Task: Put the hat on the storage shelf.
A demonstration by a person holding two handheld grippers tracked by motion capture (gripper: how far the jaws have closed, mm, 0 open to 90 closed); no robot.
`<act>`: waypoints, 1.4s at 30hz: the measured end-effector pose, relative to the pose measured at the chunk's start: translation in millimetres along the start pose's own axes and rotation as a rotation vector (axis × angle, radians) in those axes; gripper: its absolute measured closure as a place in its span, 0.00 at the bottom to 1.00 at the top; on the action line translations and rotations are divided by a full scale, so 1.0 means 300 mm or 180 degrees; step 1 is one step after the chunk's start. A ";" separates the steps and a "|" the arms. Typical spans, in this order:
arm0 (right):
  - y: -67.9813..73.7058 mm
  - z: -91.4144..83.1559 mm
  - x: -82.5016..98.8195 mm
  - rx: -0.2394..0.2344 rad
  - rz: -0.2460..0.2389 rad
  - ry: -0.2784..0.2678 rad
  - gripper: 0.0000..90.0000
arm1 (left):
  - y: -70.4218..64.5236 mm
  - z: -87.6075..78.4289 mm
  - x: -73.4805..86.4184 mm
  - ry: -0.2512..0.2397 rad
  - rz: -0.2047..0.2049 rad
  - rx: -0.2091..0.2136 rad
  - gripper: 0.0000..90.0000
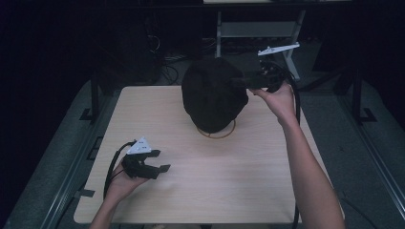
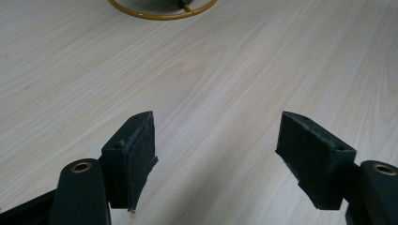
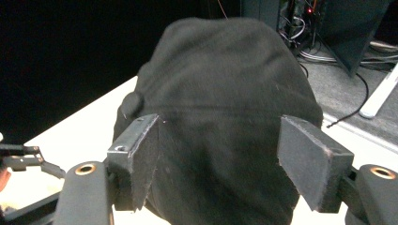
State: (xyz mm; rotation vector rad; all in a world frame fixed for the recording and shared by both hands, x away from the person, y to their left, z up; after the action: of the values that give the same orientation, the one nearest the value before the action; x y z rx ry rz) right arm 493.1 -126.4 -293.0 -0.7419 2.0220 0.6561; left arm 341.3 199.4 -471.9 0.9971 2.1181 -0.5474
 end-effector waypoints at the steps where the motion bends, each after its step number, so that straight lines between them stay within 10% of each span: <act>1: 0.000 0.000 0.000 0.0000 0.0000 0.0000 0.33 | 0.000 0.000 0.000 0.0000 0.0000 0.0000 0.31; 42: -0.059 -0.141 0.348 -0.0047 0.0369 0.0108 0.29 | 0.011 -0.012 0.010 0.0022 -0.0044 -0.0046 0.29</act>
State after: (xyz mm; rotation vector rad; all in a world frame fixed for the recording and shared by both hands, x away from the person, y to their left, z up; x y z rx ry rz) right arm 435.5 -194.2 -364.3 -0.6521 2.1055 0.7299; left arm 341.0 205.2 -472.3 0.9783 2.1335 -0.5355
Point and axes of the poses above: each handheld gripper's, and its own axes: z roughly forward along the jaws, x roughly out of its underside, y roughly to its left, the point moved 7 cm from there along z, roughly forward along the jaws, and after that the axes turned 2 degrees about -z, right-handed, at the moved point
